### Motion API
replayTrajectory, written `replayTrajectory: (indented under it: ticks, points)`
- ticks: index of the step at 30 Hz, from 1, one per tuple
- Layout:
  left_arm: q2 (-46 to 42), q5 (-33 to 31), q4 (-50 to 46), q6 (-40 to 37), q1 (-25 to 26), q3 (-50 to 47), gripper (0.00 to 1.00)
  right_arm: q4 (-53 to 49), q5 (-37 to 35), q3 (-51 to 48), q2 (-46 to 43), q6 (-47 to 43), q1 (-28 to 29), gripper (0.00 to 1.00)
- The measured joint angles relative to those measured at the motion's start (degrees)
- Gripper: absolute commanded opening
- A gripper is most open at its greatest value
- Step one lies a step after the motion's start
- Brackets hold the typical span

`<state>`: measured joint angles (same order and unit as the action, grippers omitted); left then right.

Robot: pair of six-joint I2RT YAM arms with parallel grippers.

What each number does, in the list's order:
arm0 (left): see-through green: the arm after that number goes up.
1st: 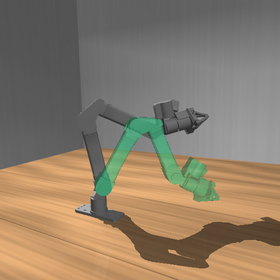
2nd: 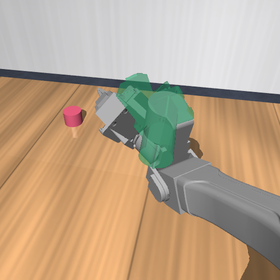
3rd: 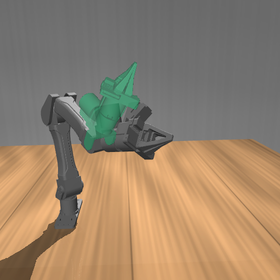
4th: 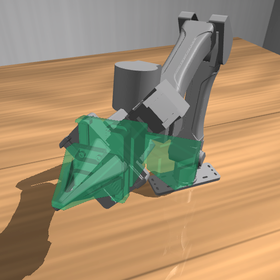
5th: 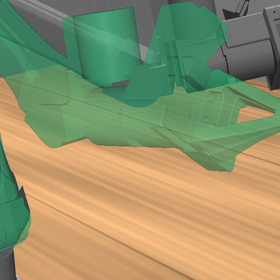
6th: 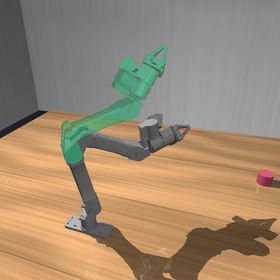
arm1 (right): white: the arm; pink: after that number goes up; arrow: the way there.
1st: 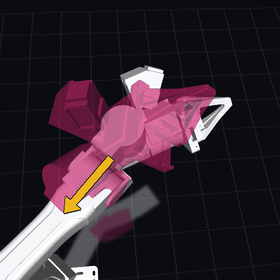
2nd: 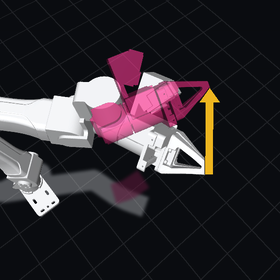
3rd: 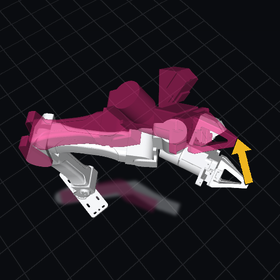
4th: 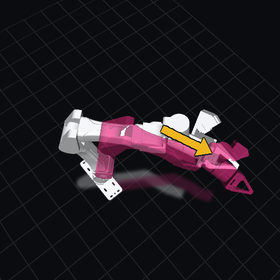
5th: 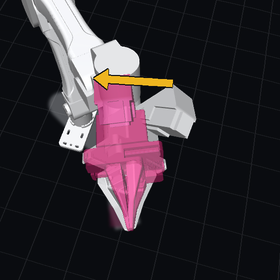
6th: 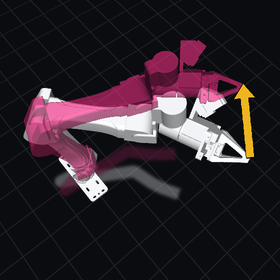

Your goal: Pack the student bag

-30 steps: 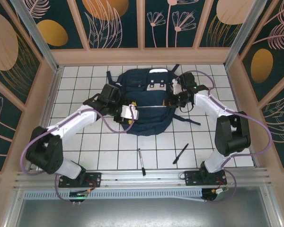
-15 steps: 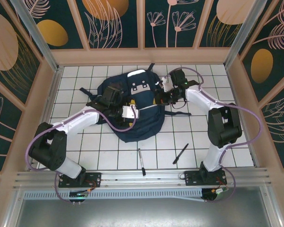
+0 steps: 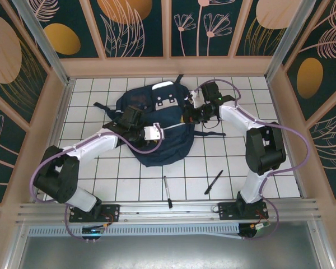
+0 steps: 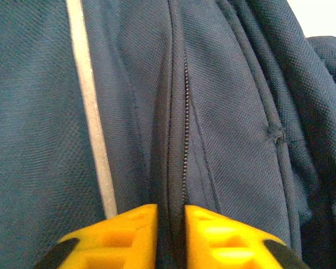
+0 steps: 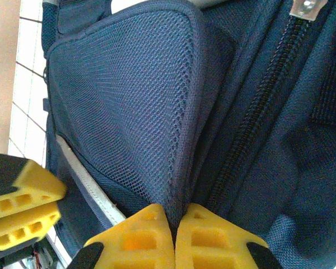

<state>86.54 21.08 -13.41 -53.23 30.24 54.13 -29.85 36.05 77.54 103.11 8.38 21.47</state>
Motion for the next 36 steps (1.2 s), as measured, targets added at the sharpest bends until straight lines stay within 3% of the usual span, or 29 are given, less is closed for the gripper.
replayTrajectory:
  ticks: [3, 5, 7, 11, 12, 13, 14, 17, 19, 23, 28, 31, 34, 36]
  points:
    - [-2.80, -1.73, 0.35, 1.97, 0.00, -0.04, 0.00, 0.02, -0.13, 0.00, 0.13, 0.00, 0.00, 0.01]
    - [-3.96, -2.43, 0.96, 4.17, 0.00, -0.04, 0.00, 0.04, -0.63, 0.00, 0.13, 0.11, 0.00, 0.22]
    - [-4.66, -2.78, 1.99, 7.10, 0.00, -0.04, 0.00, 0.17, -2.89, 0.00, 0.15, 0.90, 0.15, 0.33]
    - [-7.15, -4.83, 7.17, 13.27, -0.13, -0.70, 0.00, -1.36, -6.67, 1.84, 0.59, 7.30, -1.27, 0.38]
    - [-7.61, -5.33, 8.20, 14.32, -0.17, -0.70, 0.00, -1.73, -7.10, 2.45, 0.59, 9.18, -2.01, 0.44]
    - [-7.85, -5.73, 9.16, 15.21, -0.24, -0.70, 0.00, -2.10, -7.91, 2.95, 0.39, 11.15, -2.75, 0.58]
    - [-7.87, -6.19, 9.92, 16.06, -0.24, -0.63, 0.00, -2.19, -9.16, 3.08, -0.22, 13.03, -3.50, 0.63]
    - [-7.04, -6.88, 10.21, 17.68, -0.28, 0.33, 0.00, -3.61, -11.69, 2.97, -4.02, 16.04, -4.44, 0.65]
    - [-6.10, -7.26, 10.23, 18.62, -0.28, 1.68, 0.00, -3.41, -12.26, 1.79, -8.37, 16.02, -4.22, 0.72]
    - [-5.20, -8.20, 10.64, 19.69, -0.28, 3.02, 0.00, -3.10, -13.38, -5.51, -19.69, 14.58, -2.60, 0.71]
    - [-4.44, -8.09, 11.04, 20.17, -0.28, 3.32, 0.00, -3.65, -18.97, -15.58, -27.34, 16.31, 3.08, 0.72]
    - [-3.54, -7.61, 11.32, 20.74, -0.28, 3.78, 0.00, -5.29, -27.28, -22.95, -30.75, 25.38, 6.05, 0.72]
    - [-2.54, -6.60, 11.82, 21.33, -0.28, 4.09, 0.00, -8.13, -33.20, -31.21, -35.56, 37.07, 9.31, 0.55]
    - [-2.12, -6.10, 11.93, 21.66, -0.28, 4.09, 0.00, -10.05, -33.59, -36.17, -38.84, 44.54, 12.33, 0.51]
